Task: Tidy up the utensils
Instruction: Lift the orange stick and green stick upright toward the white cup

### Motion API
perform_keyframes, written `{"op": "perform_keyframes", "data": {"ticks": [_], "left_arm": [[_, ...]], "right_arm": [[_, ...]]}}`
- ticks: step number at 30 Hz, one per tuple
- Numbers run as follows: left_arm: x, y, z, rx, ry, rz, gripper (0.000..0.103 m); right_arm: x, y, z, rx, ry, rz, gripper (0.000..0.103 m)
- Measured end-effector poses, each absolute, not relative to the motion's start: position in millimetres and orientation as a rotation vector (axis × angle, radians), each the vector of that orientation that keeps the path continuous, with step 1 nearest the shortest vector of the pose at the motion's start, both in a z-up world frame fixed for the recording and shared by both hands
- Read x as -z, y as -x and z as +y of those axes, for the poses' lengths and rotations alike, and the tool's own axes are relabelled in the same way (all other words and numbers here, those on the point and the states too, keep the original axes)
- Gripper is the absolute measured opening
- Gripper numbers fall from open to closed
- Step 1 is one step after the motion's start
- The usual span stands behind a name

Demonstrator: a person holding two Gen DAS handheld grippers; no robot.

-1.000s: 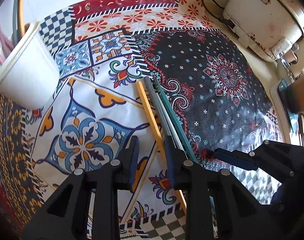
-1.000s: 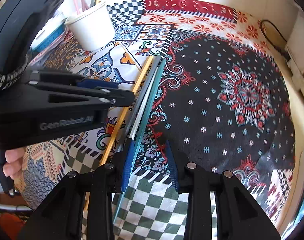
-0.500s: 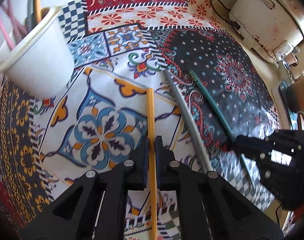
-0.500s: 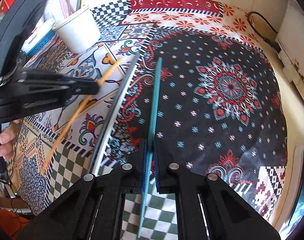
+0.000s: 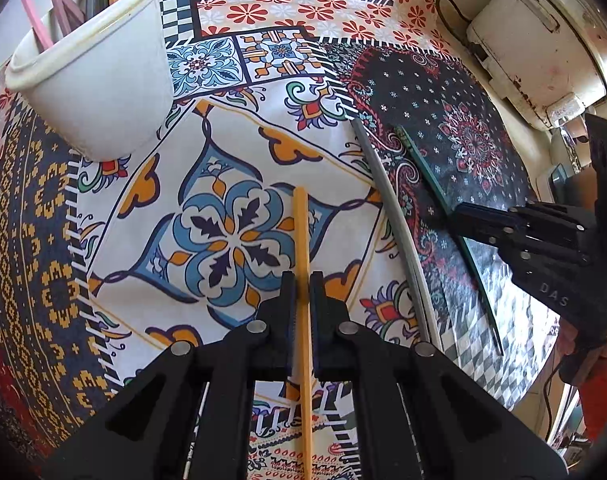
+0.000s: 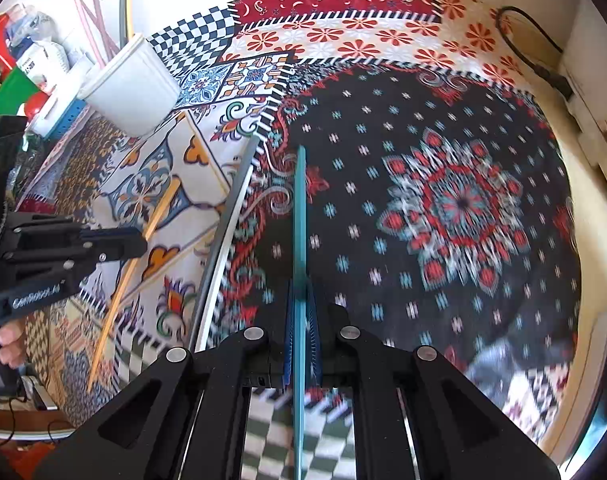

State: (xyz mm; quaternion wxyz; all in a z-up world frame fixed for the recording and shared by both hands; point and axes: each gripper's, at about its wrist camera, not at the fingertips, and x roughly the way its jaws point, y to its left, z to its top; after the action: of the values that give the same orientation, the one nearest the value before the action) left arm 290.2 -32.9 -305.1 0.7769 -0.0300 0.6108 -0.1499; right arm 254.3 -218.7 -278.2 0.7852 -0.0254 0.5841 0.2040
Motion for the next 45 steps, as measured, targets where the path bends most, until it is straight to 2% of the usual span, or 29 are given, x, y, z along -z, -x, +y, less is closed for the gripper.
{"op": "perform_keyframes", "data": {"ticks": [14, 21, 27, 28, 32, 33, 40, 42, 45], "left_arm": [[307, -304, -35, 0.314, 0.088, 1.353, 0.005], [306, -307, -49, 0.318, -0.011, 1.346, 0.006], [307, -313, -50, 0.318, 0.002, 1.378, 0.006], [307, -314, -50, 0.320, 0.011, 1.385, 0.008], [308, -321, -57, 0.391, 0.035, 1.416, 0.036], [308, -321, -61, 0.389, 0.019, 1.417, 0.039], [310, -311, -93, 0.323, -0.175, 1.348, 0.038], [311, -308, -97, 0.294, -0.214, 1.326, 0.029], [313, -304, -101, 0.279, -0.224, 1.313, 0.026]], "right_arm": [[284, -294, -189, -0.471, 0.144, 1.225, 0.009], [285, -294, -180, -0.466, 0.186, 1.185, 0.010], [285, -296, -185, -0.469, 0.160, 1.186, 0.007], [283, -293, -191, -0.474, 0.143, 1.193, 0.006], [281, -297, -200, -0.486, 0.071, 1.224, 0.006], [280, -298, -201, -0.485, 0.067, 1.219, 0.006], [253, -284, -207, -0.489, 0.038, 1.145, 0.006], [244, -279, -209, -0.490, 0.034, 1.121, 0.006], [234, -271, -214, -0.492, 0.022, 1.094, 0.006]]}}
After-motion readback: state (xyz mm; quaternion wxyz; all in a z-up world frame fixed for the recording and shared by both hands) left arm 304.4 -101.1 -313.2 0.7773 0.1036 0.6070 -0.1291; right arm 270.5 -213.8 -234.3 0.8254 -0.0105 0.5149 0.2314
